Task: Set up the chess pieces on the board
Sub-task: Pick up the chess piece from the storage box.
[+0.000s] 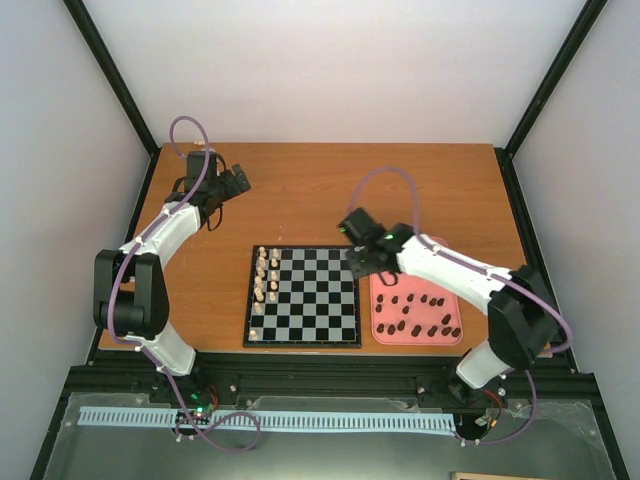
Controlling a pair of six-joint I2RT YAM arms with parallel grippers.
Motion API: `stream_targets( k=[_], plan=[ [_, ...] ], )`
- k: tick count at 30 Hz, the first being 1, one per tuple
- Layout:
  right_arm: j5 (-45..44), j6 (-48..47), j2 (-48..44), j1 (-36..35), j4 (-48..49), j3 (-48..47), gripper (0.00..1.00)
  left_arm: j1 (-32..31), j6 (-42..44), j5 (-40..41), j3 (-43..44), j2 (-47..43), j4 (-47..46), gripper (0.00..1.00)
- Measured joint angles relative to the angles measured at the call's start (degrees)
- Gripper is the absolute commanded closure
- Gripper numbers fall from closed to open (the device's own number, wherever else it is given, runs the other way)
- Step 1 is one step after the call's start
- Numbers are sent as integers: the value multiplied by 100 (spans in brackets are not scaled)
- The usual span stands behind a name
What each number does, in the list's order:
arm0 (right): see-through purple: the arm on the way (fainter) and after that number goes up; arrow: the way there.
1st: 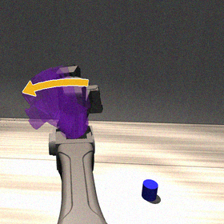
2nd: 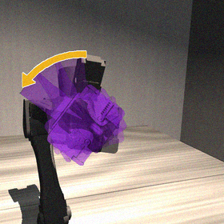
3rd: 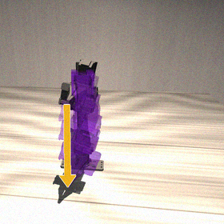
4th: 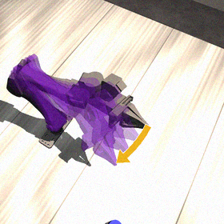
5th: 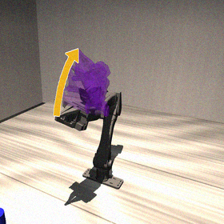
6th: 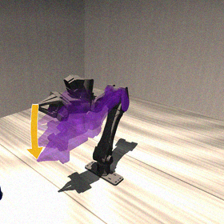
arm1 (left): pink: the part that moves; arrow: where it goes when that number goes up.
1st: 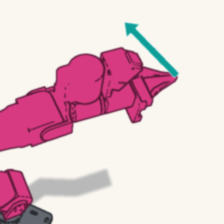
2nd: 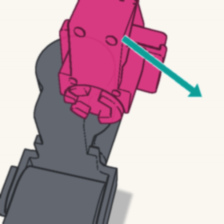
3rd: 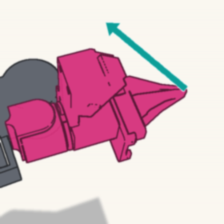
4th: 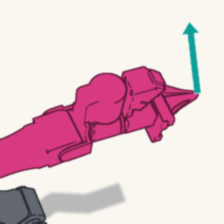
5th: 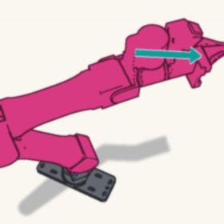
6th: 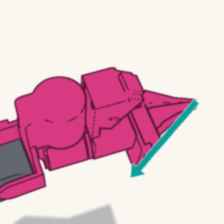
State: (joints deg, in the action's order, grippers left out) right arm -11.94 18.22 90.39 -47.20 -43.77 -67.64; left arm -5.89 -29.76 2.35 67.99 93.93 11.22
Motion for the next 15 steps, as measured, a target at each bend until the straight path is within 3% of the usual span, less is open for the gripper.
stream_targets(
  k=[8, 15],
  plan=[
    [-133, 199, -953, 2142, 289, 1394, 50, 0, 0, -35, 0, 0, 0, 0],
    [-66, 186, -896, 2977, 627, 1733, 51, 0, 0, -70, 0, 0, -2, 0]
  ],
)
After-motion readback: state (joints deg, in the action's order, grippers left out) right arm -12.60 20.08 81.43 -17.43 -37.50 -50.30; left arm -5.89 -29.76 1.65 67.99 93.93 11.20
